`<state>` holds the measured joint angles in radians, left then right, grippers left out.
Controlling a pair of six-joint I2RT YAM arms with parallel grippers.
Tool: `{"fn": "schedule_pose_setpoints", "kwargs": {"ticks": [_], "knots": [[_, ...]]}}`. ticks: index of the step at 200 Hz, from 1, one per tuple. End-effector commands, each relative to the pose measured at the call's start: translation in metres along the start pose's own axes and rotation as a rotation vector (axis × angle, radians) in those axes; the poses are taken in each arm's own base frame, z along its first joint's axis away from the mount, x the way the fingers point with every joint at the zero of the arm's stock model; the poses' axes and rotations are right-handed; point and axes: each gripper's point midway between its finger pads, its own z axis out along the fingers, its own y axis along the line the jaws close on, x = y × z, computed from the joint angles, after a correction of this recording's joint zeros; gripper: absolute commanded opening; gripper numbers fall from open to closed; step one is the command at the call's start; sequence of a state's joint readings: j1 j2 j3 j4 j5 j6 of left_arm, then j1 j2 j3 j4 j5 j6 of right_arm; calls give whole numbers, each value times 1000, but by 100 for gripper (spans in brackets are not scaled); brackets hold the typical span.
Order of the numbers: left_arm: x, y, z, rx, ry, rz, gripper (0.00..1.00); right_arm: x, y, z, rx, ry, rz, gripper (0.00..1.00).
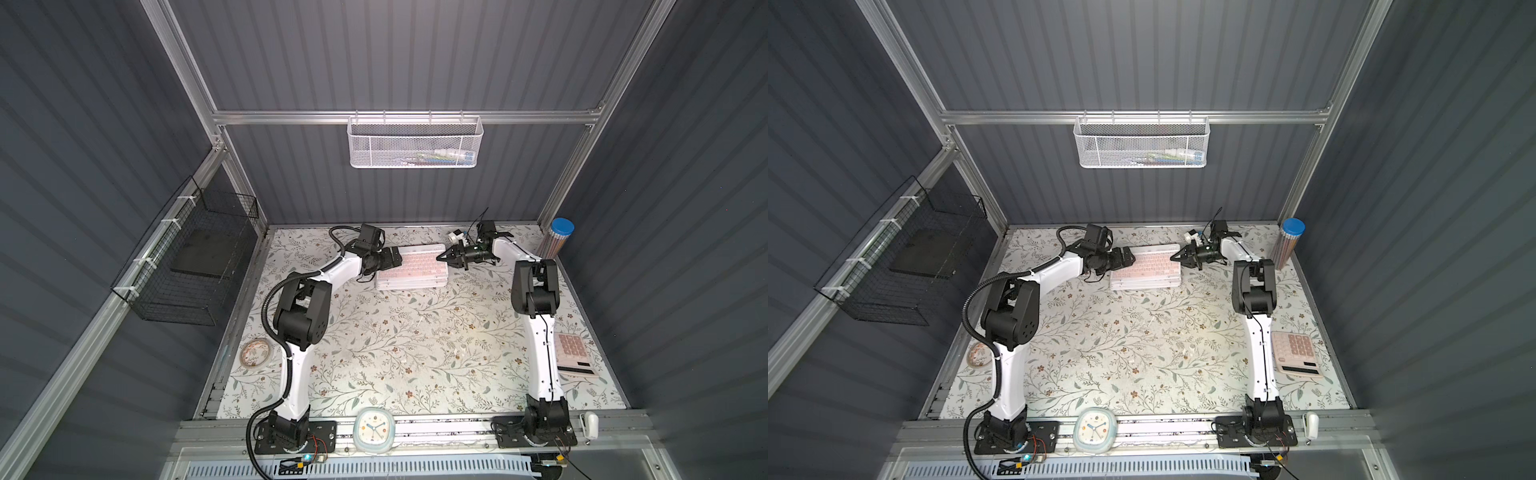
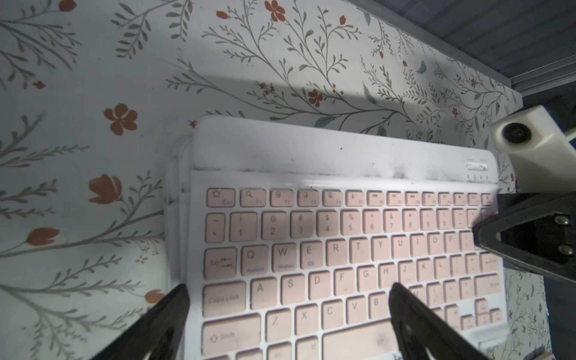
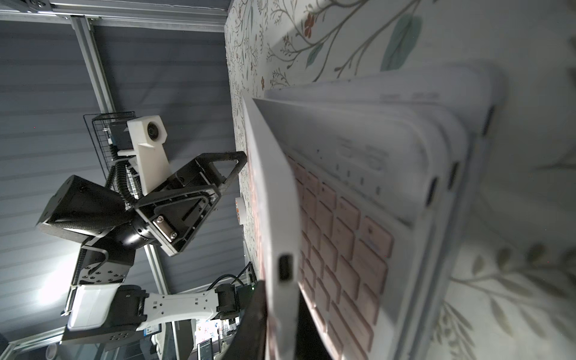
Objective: Stack the numeric keypads
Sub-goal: Place the numeric keypad at the numeric keypad.
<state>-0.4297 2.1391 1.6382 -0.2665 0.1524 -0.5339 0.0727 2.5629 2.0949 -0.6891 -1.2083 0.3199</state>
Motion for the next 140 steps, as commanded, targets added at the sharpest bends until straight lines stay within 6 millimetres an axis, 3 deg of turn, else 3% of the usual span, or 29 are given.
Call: {"fn": "schedule_pose_setpoints", "kwargs": {"ticks": [1,27,49,140], "knots": [[-8,-9,-16,11,-33,23,100,1,-9,3,43,7,10,25],[-5,-10,-14,24,-28,23,100,0,-12,2,83,-2,12,42],[-3,-8,-13,31,-29,20,100,-1,-11,-1,107,-11,8,48],[-3,-7,-26,16,-54,37,100,-7,-21,-13,310,-74,20,53]]}}
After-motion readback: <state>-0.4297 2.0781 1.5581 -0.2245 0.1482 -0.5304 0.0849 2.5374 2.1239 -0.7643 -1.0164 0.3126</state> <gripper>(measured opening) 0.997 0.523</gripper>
